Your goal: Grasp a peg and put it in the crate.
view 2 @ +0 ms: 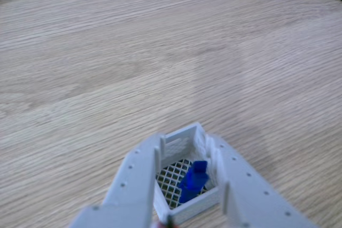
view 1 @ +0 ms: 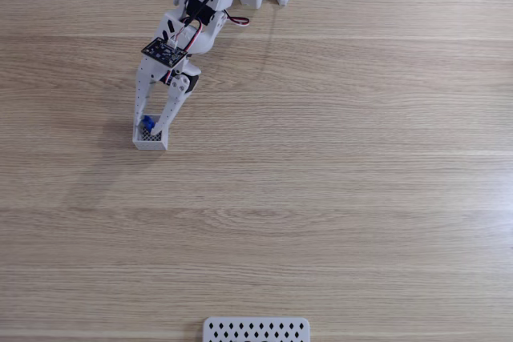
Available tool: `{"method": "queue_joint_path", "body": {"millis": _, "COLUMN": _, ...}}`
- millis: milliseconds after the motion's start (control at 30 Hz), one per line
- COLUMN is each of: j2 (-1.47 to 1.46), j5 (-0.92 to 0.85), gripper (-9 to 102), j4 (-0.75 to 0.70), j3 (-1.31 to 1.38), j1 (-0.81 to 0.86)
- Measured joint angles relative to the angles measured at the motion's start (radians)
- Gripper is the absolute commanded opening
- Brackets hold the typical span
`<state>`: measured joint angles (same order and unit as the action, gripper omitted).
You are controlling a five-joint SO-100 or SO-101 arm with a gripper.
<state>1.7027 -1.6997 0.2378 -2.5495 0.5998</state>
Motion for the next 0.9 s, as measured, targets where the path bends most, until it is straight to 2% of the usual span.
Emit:
{"method": "queue_joint_path", "body": {"millis": 100, "j2": 0.000, "j5": 0.000, "gripper": 8, "j4": 0.000, "j3": 0.000, "j1": 0.000}}
{"method": "queue_joint_path", "body": {"millis": 200, "j2": 0.000, "j5": 0.000, "gripper": -3, "j4": 0.000, "j3": 0.000, "j1": 0.000}}
{"method": "queue_joint_path", "body": {"millis": 400, "j2": 0.071, "j5": 0.000, "gripper": -1, "j4": -0.098, "j3": 0.000, "j1": -0.002}}
{"method": "queue_joint_path", "body": {"millis": 900, "j2": 0.543, "j5": 0.000, "gripper": -1, "j4": -0.686, "j3": 0.000, "j1": -0.147}}
